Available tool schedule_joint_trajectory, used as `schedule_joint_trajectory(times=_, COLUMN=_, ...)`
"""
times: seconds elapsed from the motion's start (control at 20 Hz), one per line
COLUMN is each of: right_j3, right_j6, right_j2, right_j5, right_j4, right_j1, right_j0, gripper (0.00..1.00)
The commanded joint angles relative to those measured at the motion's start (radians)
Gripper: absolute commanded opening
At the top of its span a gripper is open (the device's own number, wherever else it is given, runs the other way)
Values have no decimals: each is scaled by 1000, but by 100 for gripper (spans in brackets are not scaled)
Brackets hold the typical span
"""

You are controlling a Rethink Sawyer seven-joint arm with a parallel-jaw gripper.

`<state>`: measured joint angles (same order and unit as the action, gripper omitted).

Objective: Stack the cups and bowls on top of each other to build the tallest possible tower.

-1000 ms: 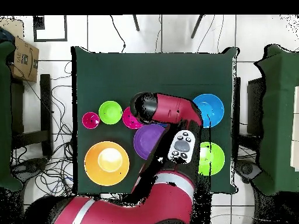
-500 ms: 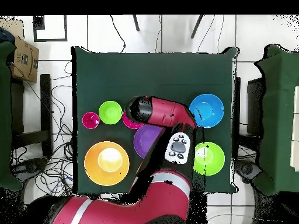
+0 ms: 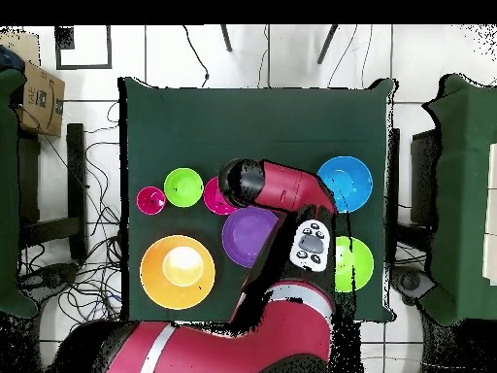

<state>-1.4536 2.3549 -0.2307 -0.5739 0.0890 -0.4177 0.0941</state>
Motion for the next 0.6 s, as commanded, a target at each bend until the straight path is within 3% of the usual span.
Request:
schedule_joint_trajectory(times=0.05, right_j3=-65, right_j6=-75, right_j2=150, right_j5=-94, right_j4=-48, right_j1=39, right_j0=27, gripper=100)
schedule_joint_trajectory(times=0.6, right_j3=-49, right_j6=-109, right_j2=189, right_j5=-143, right_j4=-54, right_j1=33, right_j0=49, gripper=100)
